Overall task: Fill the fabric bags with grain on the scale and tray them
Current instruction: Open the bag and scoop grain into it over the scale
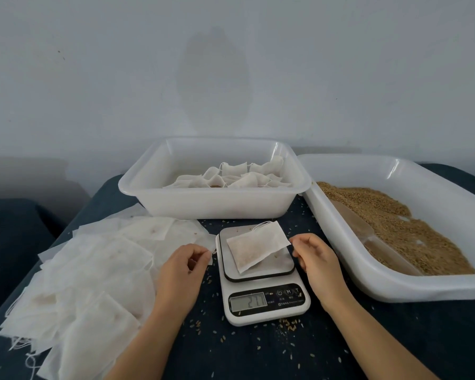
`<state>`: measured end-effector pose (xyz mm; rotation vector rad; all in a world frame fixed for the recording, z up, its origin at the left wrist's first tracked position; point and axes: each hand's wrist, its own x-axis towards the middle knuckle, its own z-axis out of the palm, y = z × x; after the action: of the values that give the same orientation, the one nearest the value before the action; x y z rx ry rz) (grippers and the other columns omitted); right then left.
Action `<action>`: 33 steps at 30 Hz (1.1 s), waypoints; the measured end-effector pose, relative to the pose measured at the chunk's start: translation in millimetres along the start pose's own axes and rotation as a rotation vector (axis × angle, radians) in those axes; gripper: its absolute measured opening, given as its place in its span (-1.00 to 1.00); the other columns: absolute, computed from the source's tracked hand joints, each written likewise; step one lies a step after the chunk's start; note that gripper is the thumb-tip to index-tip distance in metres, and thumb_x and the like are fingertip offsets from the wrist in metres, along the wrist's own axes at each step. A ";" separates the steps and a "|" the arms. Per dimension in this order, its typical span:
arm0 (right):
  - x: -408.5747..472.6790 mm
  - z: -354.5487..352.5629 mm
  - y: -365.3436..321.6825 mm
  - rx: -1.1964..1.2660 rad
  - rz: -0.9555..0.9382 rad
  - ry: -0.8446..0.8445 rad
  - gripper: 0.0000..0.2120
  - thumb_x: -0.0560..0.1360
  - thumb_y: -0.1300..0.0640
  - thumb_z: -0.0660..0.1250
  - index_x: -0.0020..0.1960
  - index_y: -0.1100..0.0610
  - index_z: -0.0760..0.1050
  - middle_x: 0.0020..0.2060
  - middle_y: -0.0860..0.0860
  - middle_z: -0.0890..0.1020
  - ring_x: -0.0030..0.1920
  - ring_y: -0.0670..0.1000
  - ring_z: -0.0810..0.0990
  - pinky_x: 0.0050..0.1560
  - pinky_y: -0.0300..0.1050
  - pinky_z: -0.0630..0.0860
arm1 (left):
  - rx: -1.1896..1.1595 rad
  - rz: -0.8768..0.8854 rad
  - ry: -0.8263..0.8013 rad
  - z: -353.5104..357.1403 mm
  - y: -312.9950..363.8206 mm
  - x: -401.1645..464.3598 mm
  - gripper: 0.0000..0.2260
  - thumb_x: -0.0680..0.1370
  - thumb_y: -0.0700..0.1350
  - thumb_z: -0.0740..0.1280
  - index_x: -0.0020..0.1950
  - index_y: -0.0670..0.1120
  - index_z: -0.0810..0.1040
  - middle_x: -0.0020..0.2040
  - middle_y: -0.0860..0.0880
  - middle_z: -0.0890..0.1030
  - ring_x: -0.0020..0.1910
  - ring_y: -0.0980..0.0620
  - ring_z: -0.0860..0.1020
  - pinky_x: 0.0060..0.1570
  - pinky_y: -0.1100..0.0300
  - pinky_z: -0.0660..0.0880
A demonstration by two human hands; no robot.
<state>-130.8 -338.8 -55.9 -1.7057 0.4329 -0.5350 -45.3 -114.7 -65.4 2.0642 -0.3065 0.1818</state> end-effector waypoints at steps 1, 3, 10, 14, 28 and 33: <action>-3.5 1.6 -2.2 -0.034 -0.059 -0.012 -0.86 0.55 0.09 0.30 -0.13 -0.09 0.58 -0.30 -0.21 0.61 -0.29 -0.24 0.54 -0.20 -0.38 0.43 | 0.004 0.013 -0.004 0.4 -0.6 0.3 -0.88 0.50 -0.03 0.35 -0.23 0.14 0.53 -0.28 0.14 0.57 -0.22 0.29 0.47 -0.33 0.45 0.33; -8.1 3.4 -7.8 -0.092 -0.163 -0.008 -0.91 0.54 0.03 0.31 -0.10 -0.10 0.58 -0.23 -0.19 0.64 -0.21 -0.22 0.57 -0.15 -0.45 0.43 | -0.003 0.034 -0.013 0.3 -1.3 1.1 -0.87 0.50 -0.02 0.35 -0.25 0.12 0.53 -0.31 0.11 0.57 -0.24 0.27 0.47 -0.32 0.45 0.35; 15.4 6.9 -49.0 -0.436 -0.101 -0.119 -0.67 0.48 -0.15 0.35 -0.28 0.10 0.55 -0.36 -0.01 0.61 -0.31 -0.16 0.56 -0.30 -0.38 0.43 | -0.042 0.013 0.005 0.1 0.0 -0.7 -0.75 0.55 0.05 0.24 -0.33 0.11 0.53 -0.32 0.08 0.53 -0.29 0.21 0.48 -0.27 0.33 0.32; 32.5 21.4 -70.1 -0.415 0.081 -0.178 -0.66 0.44 -0.06 0.43 -0.26 0.18 0.44 -0.21 0.16 0.59 -0.17 0.10 0.60 0.00 0.02 0.57 | -0.077 -0.020 0.008 -2.2 2.4 -3.3 -0.78 0.57 0.06 0.21 -0.26 0.19 0.52 -0.31 0.14 0.54 -0.24 0.19 0.50 -0.22 0.27 0.36; 70.0 50.5 -142.9 -0.657 -0.049 -0.458 -0.71 0.44 0.24 0.39 0.07 -0.06 0.50 0.06 -0.04 0.56 0.02 -0.03 0.57 -0.08 -0.18 0.53 | -0.067 0.078 -0.073 -8.2 2.7 -6.6 -0.77 0.55 -0.02 0.27 -0.30 0.02 0.56 -0.32 0.08 0.55 -0.28 0.19 0.49 -0.25 0.38 0.37; 110.7 64.1 -187.7 -0.909 -0.226 -0.487 -0.52 0.47 0.28 0.36 0.37 0.04 0.46 0.25 0.01 0.54 0.19 0.00 0.54 0.04 -0.19 0.48 | -0.028 0.035 -0.146 -12.6 12.2 8.8 -0.78 0.56 0.00 0.25 -0.25 0.02 0.57 -0.26 0.05 0.57 -0.24 0.16 0.50 -0.22 0.36 0.40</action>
<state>-4.1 -312.1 130.7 -2.6912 0.1151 -0.0351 -40.5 -110.7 -46.7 2.0494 -0.4328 0.0472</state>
